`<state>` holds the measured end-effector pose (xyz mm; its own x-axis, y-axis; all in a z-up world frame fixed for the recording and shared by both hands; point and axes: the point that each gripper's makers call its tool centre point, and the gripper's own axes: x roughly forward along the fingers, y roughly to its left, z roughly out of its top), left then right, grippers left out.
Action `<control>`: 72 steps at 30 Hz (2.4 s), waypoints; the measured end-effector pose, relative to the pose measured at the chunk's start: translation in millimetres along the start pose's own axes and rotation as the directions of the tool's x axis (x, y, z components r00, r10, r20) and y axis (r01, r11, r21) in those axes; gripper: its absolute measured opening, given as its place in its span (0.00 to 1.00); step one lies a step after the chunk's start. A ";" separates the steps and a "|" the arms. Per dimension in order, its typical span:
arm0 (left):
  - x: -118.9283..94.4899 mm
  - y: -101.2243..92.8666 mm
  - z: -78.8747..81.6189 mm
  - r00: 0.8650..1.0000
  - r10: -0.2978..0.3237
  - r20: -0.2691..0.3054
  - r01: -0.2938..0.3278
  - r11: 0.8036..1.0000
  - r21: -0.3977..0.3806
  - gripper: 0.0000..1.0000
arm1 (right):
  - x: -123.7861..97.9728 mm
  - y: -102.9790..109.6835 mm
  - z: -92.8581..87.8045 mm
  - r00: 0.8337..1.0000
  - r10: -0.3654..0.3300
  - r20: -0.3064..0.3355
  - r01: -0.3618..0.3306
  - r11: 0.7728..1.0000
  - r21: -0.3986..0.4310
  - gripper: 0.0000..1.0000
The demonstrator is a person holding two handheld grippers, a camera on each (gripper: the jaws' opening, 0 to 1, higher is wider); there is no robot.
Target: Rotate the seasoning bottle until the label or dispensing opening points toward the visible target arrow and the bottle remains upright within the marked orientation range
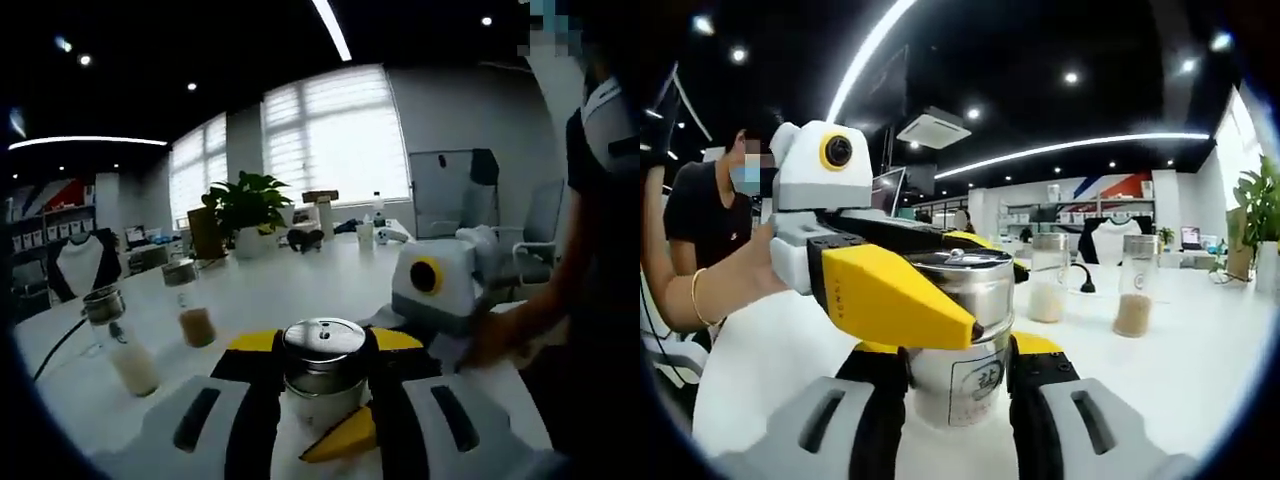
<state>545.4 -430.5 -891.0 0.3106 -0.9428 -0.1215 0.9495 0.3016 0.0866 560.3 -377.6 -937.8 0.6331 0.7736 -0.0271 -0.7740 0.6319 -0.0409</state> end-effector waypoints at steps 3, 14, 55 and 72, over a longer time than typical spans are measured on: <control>-1.9 -0.6 -1.2 1.000 -0.016 0.015 0.016 1.000 -0.010 0.34 | 1.2 2.4 -1.1 1.000 0.008 -0.005 -0.008 1.000 -0.013 0.35; -1.5 0.0 -1.2 0.999 -0.027 0.024 0.028 0.998 -0.050 0.34 | 1.7 -0.7 -0.6 0.999 -0.034 -0.011 0.034 0.999 -0.024 0.35; 5.7 19.1 -12.6 0.807 0.590 0.001 -0.578 0.791 -0.199 0.39 | -5.6 -25.0 -2.8 0.987 -0.160 -0.027 0.159 0.986 -0.049 0.35; 7.5 20.0 -17.2 0.855 0.518 -0.030 -0.517 0.845 -0.138 0.37 | -2.7 -20.7 -8.5 0.991 -0.123 -0.052 0.122 0.992 -0.021 0.35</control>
<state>567.5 -429.1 -907.1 0.7587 -0.6453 -0.0891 0.6479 0.7618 -0.0002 574.8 -393.2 -945.4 0.7234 0.6865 -0.0739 -0.6904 0.7205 -0.0651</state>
